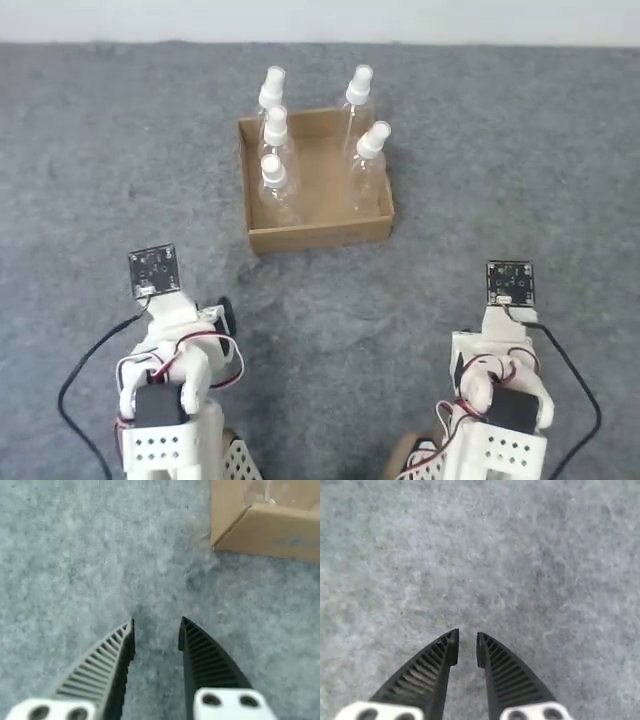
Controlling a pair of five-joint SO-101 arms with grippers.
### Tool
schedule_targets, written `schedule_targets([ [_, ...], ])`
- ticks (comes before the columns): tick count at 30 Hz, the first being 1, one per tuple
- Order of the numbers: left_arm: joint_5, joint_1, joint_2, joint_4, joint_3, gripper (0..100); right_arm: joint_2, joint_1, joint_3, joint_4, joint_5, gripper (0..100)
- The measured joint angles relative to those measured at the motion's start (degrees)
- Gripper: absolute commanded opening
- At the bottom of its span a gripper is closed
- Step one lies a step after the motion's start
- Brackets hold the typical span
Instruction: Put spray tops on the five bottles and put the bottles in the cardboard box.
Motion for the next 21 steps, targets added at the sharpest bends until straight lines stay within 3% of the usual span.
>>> schedule_targets([
  [21,0.0,0.1,0.0,0.7,0.0,13,0.0,0.4,0.0,0.4,0.1,0.7],
])
